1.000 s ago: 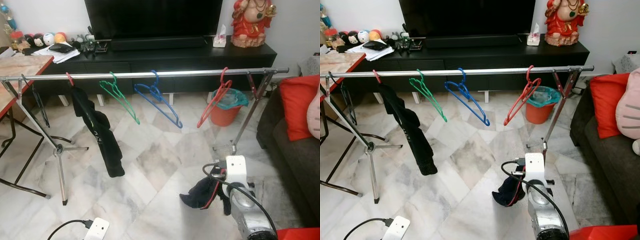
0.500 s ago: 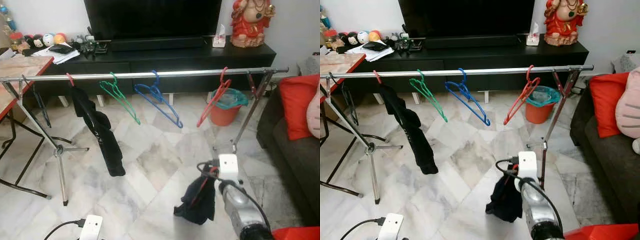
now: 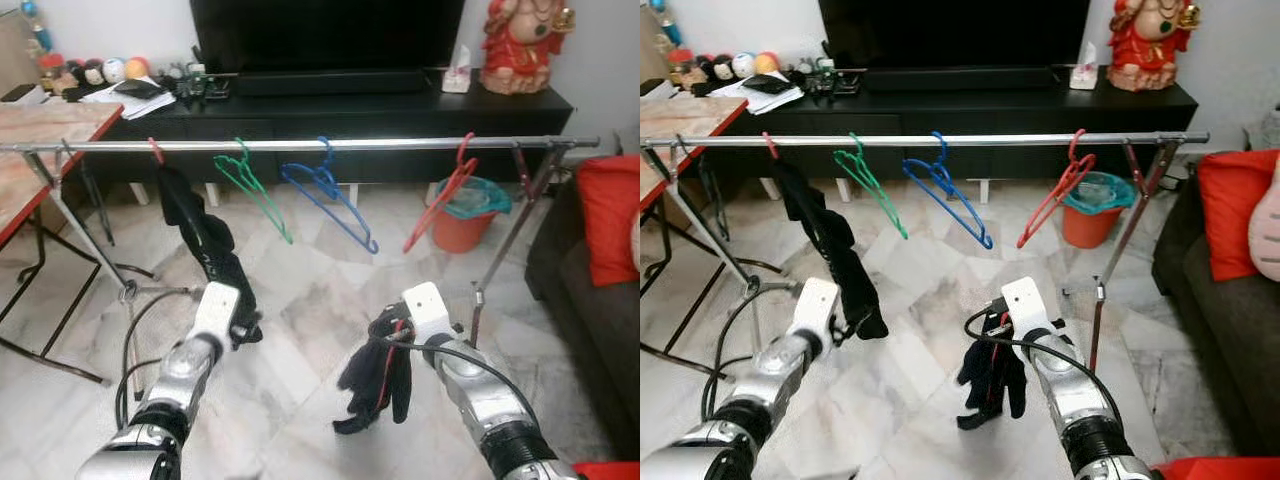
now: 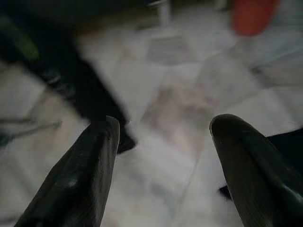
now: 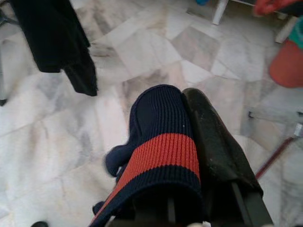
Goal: Hang hanger
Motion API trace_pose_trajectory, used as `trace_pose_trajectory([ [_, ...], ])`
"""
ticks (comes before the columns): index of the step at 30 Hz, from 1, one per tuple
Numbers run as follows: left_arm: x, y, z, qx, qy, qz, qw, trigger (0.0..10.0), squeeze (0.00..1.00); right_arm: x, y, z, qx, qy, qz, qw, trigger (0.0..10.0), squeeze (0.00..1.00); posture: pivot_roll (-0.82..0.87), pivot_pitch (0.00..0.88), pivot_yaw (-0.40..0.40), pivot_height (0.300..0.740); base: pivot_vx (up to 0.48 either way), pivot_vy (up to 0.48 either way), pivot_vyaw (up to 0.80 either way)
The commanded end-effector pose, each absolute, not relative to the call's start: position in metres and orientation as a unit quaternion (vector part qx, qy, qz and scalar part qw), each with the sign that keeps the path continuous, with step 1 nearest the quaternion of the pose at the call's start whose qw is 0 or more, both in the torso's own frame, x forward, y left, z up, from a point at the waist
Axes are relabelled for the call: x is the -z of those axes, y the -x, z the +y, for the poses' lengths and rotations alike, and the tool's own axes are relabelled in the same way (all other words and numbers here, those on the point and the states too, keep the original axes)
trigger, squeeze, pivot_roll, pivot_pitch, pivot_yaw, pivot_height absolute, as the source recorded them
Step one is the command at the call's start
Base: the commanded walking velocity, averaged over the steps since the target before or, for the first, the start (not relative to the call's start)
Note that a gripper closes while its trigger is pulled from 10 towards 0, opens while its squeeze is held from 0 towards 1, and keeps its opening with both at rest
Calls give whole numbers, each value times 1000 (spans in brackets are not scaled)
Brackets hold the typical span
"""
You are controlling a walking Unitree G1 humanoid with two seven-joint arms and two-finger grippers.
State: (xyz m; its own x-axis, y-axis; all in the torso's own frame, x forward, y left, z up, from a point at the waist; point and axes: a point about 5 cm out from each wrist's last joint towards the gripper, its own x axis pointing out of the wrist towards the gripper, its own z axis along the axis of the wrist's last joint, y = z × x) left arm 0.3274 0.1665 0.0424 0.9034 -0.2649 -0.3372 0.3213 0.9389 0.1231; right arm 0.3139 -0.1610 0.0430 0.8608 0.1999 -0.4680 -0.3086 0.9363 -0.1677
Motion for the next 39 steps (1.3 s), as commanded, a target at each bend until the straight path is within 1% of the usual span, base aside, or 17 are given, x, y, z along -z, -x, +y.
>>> trace_pose_trajectory([
  [1,-30,-318,158,205,-70,193,957,10000,0,-55,-320,-161,-122,120,211,962,10000,0,-184,0,55,740,0,0,0],
  [3,-36,-321,148,257,-59,192,945,10000,0,-60,-323,-162,-115,125,210,963,10000,0,-184,0,55,740,0,0,0],
  [5,-43,-325,140,293,-46,189,936,10000,0,-67,-326,-162,-117,132,206,962,10000,0,-192,0,62,740,0,0,0],
  [7,-51,-328,132,341,-25,187,921,10000,0,-75,-329,-160,-121,138,202,962,10000,0,-193,0,65,740,0,0,0],
  [12,-69,-330,119,424,-5,169,890,10000,0,-88,-333,-153,-135,158,197,958,10000,0,-198,0,80,740,0,0,0],
  [13,-76,-331,116,448,-7,164,879,10000,0,-95,-334,-151,-131,165,197,957,10000,0,-196,0,83,740,0,0,0],
  [16,-84,-333,112,464,-6,152,873,10000,0,-104,-336,-150,-124,185,195,955,10000,0,-195,0,85,740,0,0,0],
  [17,-91,-335,108,469,1,142,872,10000,353,-108,-336,-151,-118,205,196,952,10000,0,-194,0,87,740,0,0,0],
  [18,-93,-336,107,472,4,137,871,10000,353,-110,-335,-152,-116,213,198,950,10000,0,-194,0,88,740,0,0,0],
  [19,-96,-336,106,474,5,134,870,10000,757,-111,-334,-153,-112,224,198,948,10000,0,-195,0,90,740,0,0,0],
  [20,-98,-335,104,479,9,132,868,10000,1000,-112,-333,-153,-106,223,198,949,10000,0,-194,0,91,740,0,0,0],
  [21,-99,-334,103,485,9,133,864,10000,1000,-113,-332,-152,-102,214,194,952,10000,0,-196,0,95,740,0,0,0],
  [22,-99,-330,100,502,1,140,853,10000,1000,-120,-331,-150,-92,191,183,960,10000,0,-196,0,98,740,0,0,0],
  [27,-105,-327,96,514,-3,140,846,10000,1000,-143,-327,-139,-88,141,151,974,10000,0,-197,0,99,740,0,0,0],
  [33,-113,-322,91,524,-20,140,840,10000,1000,-142,-324,-128,-104,124,165,973,10000,0,-183,0,94,740,0,0,0],
  [35,-119,-320,90,524,-23,137,840,10000,1000,-151,-323,-120,-114,111,161,974,10000,0,-178,0,91,740,0,0,0],
  [39,-118,-316,92,517,-41,141,843,10000,1000,-156,-320,-111,-145,122,159,969,10000,0,-168,0,86,740,0,0,0],
])
